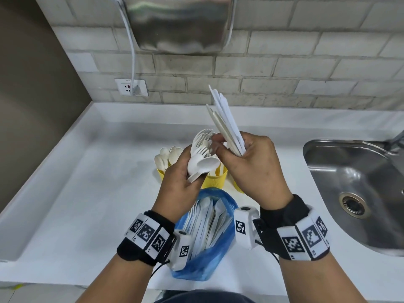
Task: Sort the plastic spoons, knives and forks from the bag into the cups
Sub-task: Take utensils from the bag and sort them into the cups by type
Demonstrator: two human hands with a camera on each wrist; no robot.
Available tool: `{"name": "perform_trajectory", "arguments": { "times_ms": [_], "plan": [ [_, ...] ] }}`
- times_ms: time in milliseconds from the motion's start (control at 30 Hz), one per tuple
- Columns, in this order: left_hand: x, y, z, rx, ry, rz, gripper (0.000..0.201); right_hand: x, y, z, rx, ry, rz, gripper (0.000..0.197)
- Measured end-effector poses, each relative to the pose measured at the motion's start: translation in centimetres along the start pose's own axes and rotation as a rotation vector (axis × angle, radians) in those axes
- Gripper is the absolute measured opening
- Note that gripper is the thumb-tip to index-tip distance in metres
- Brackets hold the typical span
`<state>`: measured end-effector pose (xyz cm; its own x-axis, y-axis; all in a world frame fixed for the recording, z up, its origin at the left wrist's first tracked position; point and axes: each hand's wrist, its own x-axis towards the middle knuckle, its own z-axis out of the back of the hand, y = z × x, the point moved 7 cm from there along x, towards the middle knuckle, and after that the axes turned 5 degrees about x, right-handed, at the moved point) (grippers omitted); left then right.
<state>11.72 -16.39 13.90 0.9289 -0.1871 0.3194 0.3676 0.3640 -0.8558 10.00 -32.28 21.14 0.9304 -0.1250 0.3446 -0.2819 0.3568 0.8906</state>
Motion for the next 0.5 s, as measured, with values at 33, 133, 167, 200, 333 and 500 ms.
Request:
{"name": "perform_trajectory", "arguments": {
  "times_ms": [33, 133, 167, 200, 333, 500],
  "plan": [
    [0.0, -0.1, -0.1, 0.006, 0.004, -0.007, 0.05, 0.1, 0.0, 0.1, 0.012, 0.007, -0.008, 0.009],
    [0.2, -0.2, -0.2, 0.024, 0.013, -0.028, 0.05, 0.4, -0.3, 0.1, -0.007, 0.022, -0.022, 0.008],
    [0.2, -0.1, -0.2, 0.031, 0.018, -0.032, 0.051, 0.5, -0.4, 0.1, -0.025, 0.027, -0.024, 0.007],
    [0.3, -0.1, -0.3, 0.04, 0.022, -0.037, 0.052, 0.6, -0.6, 0.0, -0.033, 0.033, -0.028, 0.006],
    [0.4, -0.3, -0.5, 0.111, 0.037, -0.071, 0.056, 0.9, -1.4, 0.0, 0.029, 0.071, -0.078, 0.007],
    [0.6, 0.4, -1.1, 0.133, 0.073, -0.03, 0.049, 0.8, -2.2, 0.0, 0.147, 0.081, -0.134, 0.008]
  ]
}}
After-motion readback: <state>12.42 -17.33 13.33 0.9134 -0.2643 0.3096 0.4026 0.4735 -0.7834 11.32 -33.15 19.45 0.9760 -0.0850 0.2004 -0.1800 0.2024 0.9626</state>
